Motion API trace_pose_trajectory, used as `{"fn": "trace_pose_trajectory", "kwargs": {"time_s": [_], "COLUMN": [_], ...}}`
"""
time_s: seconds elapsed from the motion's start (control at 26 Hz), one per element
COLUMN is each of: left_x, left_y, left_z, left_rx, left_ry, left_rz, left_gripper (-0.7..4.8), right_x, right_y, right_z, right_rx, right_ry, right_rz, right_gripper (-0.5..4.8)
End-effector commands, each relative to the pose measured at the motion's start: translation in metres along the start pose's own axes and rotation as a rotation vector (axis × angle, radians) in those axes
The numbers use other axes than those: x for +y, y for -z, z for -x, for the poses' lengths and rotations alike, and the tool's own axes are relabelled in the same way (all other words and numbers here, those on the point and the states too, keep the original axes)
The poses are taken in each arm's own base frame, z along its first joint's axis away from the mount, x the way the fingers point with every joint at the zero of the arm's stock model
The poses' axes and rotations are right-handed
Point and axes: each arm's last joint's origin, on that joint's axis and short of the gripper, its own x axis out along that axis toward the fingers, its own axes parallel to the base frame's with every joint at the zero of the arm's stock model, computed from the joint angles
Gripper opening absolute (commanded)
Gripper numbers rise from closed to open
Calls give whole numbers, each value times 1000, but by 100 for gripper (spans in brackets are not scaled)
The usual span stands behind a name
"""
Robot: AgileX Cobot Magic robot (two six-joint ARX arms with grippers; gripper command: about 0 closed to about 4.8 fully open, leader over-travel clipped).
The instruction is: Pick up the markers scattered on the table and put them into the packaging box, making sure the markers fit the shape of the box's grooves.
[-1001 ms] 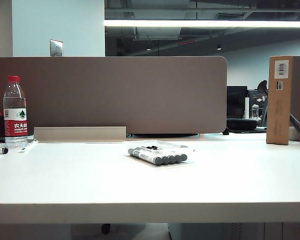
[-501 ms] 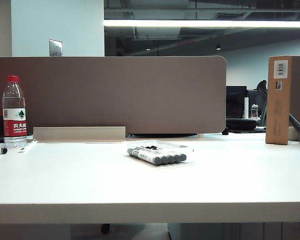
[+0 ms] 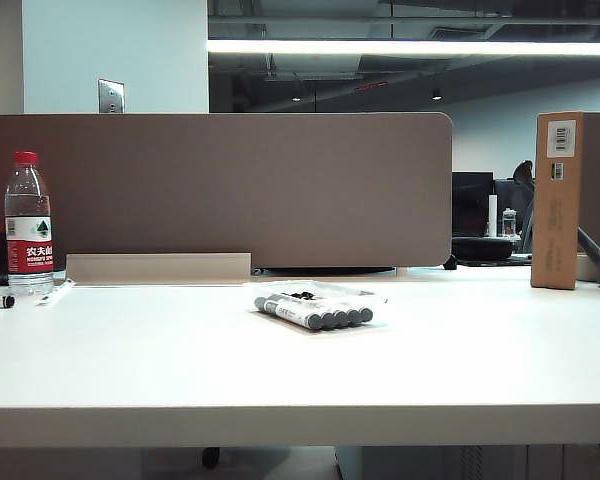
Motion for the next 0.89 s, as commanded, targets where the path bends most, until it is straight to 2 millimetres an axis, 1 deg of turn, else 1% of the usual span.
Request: {"fn": "trace_pose_trajectory", "kwargs": {"time_s": [0.04,0.19,0.27,0.31,0.42,0.5,0.54,0.69,0.73,0.77,0.89], "left_x": [0,0,2,3,3,6,10,26,36,42,56], "left_y": [-2,-2,-5,-5,-1,9,18,41,56,67,99], "left_z": [0,0,0,1,-3,-12,-23,-48,-60,-67,-82], "left_rx": [-11,-16,-55,-53,-23,12,5,-59,-99,-117,-130], "left_ry": [1,-15,-132,-251,-324,-340,-340,-387,-417,-438,-473], "left_rz": [-2,-7,-89,-144,-221,-281,-295,-276,-243,-228,-168], "left_gripper": [-5,-6,-5,-5,-5,-5,-5,-5,-5,-5,-5], "right_x": [0,0,0,0,0,0,0,0,0,0,0], "right_y": [-2,-2,-2,-2,-2,-2,-2,-2,-2,-2,-2], "right_z": [1,1,1,1,1,1,1,1,1,1,1], "right_rx": [-17,-17,-17,-18,-18,-18,-18,-18,-18,-18,-18], "right_ry": [2,2,2,2,2,2,2,2,2,2,2], "right_rz": [-18,-18,-18,-18,-19,-18,-19,-19,-19,-19,-19], "right_gripper": [-5,-5,-5,-5,-5,-5,-5,-5,-5,-5,-5]}}
